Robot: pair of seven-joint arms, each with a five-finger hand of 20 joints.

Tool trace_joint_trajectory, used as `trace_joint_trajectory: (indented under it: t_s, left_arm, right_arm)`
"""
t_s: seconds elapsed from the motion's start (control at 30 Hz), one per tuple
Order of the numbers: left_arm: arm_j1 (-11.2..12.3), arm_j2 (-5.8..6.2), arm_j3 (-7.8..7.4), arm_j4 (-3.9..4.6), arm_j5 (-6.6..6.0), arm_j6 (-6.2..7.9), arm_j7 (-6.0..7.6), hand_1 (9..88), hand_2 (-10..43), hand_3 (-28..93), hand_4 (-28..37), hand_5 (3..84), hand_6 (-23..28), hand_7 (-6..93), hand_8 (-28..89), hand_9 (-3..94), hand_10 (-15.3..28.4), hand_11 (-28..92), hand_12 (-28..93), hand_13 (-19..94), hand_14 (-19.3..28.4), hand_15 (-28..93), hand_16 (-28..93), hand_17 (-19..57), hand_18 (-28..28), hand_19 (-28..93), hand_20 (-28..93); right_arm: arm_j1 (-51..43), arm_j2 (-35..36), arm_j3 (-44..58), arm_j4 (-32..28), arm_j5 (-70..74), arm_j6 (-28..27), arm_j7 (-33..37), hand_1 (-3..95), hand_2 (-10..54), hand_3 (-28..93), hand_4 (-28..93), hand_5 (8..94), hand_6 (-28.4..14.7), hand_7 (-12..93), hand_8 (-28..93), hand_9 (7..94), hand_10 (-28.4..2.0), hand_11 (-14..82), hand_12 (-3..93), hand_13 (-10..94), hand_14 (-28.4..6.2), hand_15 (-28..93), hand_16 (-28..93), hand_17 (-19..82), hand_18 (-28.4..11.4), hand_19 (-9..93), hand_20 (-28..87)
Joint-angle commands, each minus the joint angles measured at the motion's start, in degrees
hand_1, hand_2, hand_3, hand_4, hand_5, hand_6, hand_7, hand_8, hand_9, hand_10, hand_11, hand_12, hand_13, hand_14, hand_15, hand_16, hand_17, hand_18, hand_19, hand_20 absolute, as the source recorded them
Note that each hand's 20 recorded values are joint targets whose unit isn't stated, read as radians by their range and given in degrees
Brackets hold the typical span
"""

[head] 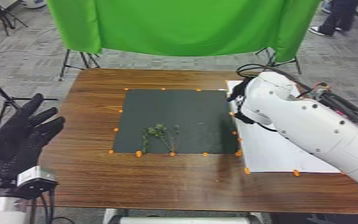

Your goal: Arrange flowers

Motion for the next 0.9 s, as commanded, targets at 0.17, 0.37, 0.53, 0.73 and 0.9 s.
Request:
trace_joint_trajectory:
  t_s: [0.17, 0.37, 0.53, 0.73, 0.9]
  left_arm:
    - [-0.5, -0.03, 0.76, 0.57, -0.14, -0.36, 0.21, 28.7, 7.2, 63, -21.1, 33.5, 7.6, 8.1, -7, 30.2, 18.7, 25, 12, 21, 27.2, 55, -11, -8.1, 27.3, 51, 2]
    - [-1.4, 0.99, 1.69, 0.84, -0.48, -0.52, 0.54, 28.8, 7.2, 62, -21.3, 33.5, 7.6, 8.1, -7, 30.2, 18.7, 25, 12, 21, 27.2, 55, -12, -8.0, 27.4, 51, 2]
    - [-1.6, 0.19, 1.78, 0.96, 0.06, -0.87, -0.26, 29.0, 7.1, 62, -21.2, 33.5, 7.6, 7.9, -7, 30.3, 18.6, 25, 11, 21, 27.1, 54, -12, -7.9, 27.4, 51, 2]
    - [-2.0, 1.15, 2.00, 1.03, -0.55, -0.77, 0.50, 29.0, 7.2, 62, -21.1, 33.5, 7.6, 7.8, -7, 30.4, 18.7, 25, 11, 21, 27.1, 54, -12, -7.9, 27.4, 51, 2]
    - [-1.9, 1.52, 2.08, 1.12, -0.85, -0.55, 0.91, 28.8, 7.2, 62, -21.2, 33.4, 7.6, 8.1, -7, 30.1, 18.7, 25, 12, 21, 27.2, 55, -12, -8.1, 27.4, 51, 2]
  right_arm:
    - [-2.3, -0.6, -1.5, 1.9, 0.5, -0.7, 1.5, 35.1, -4.3, 66, -20, 56.9, -12.2, 11, -7, 74.9, -21.8, 19.6, 15.0, 85, -10.9, 51, 12, 71, -4.3, 93, -22]
    - [-2.5, -0.2, -2.6, 2.0, -0.7, -1.3, 2.4, 35.6, -4.9, 67, -20, 57.0, -12.2, 11, -7, 74.7, -21.6, 19.6, 15.1, 85, -10.8, 51, 12, 71, -4.3, 93, -22]
    - [-3.2, -0.2, -2.5, 2.2, -0.6, -1.4, 2.6, 35.9, -5.1, 67, -20, 57.1, -12.2, 11, -7, 74.8, -21.6, 19.6, 15.1, 85, -10.8, 51, 12, 71, -4.4, 93, -22]
    - [-2.8, -0.3, -4.4, 3.6, -1.8, -1.7, 2.6, 38.3, -4.9, 67, -20, 58.0, -11.5, 12, -7, 74.9, -21.4, 19.6, 15.1, 85, -10.7, 51, 12, 70, -4.5, 93, -22]
    - [-2.7, 0.0, -6.6, 4.9, -4.4, -0.5, 2.6, 47.0, -4.4, 69, -24, 64.3, -8.0, 15, -6, 78.7, -16.5, 20.5, 15.1, 87, -8.7, 49, 13, 71, -4.4, 93, -22]
